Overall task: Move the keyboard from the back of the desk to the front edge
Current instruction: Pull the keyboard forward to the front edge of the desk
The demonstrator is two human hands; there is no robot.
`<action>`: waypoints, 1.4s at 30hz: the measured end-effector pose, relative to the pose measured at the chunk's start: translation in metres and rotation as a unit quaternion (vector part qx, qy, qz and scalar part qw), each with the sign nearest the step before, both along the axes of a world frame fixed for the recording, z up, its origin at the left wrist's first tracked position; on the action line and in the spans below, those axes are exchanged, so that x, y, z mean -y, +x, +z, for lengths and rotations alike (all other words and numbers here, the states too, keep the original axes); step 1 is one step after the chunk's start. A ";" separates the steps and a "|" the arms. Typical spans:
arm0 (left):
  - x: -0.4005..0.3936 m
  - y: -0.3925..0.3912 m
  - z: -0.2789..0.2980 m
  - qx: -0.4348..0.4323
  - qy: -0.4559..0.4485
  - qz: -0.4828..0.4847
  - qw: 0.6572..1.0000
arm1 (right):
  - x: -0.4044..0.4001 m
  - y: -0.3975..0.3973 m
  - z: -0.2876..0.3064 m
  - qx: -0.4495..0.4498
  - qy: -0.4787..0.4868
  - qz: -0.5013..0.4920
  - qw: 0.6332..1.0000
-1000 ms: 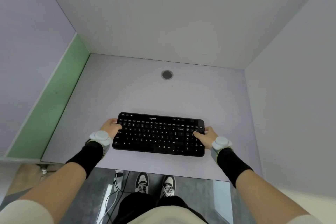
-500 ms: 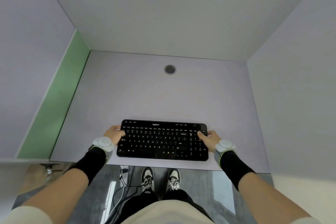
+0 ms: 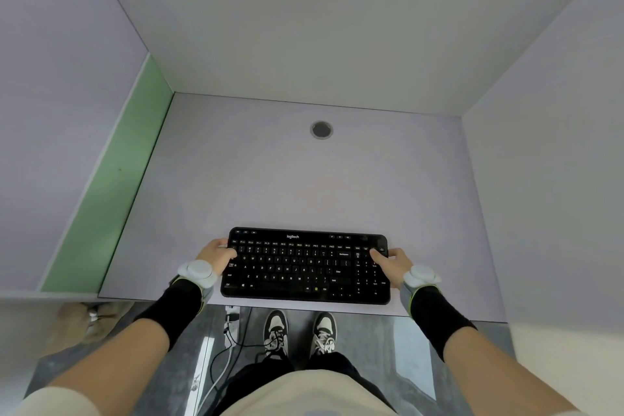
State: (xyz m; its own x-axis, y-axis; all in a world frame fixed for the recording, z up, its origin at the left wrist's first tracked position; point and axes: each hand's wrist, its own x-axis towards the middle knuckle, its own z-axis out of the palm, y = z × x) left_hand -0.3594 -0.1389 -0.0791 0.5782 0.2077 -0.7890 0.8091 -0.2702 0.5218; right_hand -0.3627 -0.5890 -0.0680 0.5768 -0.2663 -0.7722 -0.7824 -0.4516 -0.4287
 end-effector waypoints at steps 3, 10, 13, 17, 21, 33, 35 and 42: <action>0.015 -0.002 0.032 0.007 -0.010 -0.005 1.000 | 0.005 0.000 -0.007 -0.006 0.002 0.001 1.000; 0.029 -0.008 0.059 0.019 -0.004 -0.024 1.000 | 0.011 -0.007 -0.016 -0.007 -0.003 0.001 1.000; 0.027 -0.010 0.056 0.020 -0.002 -0.033 0.999 | 0.019 -0.008 -0.037 -0.010 0.000 0.003 1.000; 0.018 -0.011 0.040 0.019 0.007 -0.044 0.999 | 0.019 -0.008 -0.042 -0.010 -0.007 0.003 1.000; 0.015 -0.014 0.034 0.028 0.015 -0.051 0.998 | 0.018 -0.010 -0.043 -0.013 -0.008 -0.001 1.000; 0.024 -0.017 0.045 0.022 -0.001 -0.005 1.000 | -0.003 -0.018 -0.009 0.002 0.017 -0.034 0.999; 0.029 -0.018 0.057 0.023 0.001 -0.002 1.000 | -0.001 -0.018 -0.011 0.002 0.018 -0.035 0.999; 0.042 -0.020 0.076 0.035 0.004 -0.015 0.999 | 0.005 -0.017 -0.019 0.007 0.021 -0.029 0.999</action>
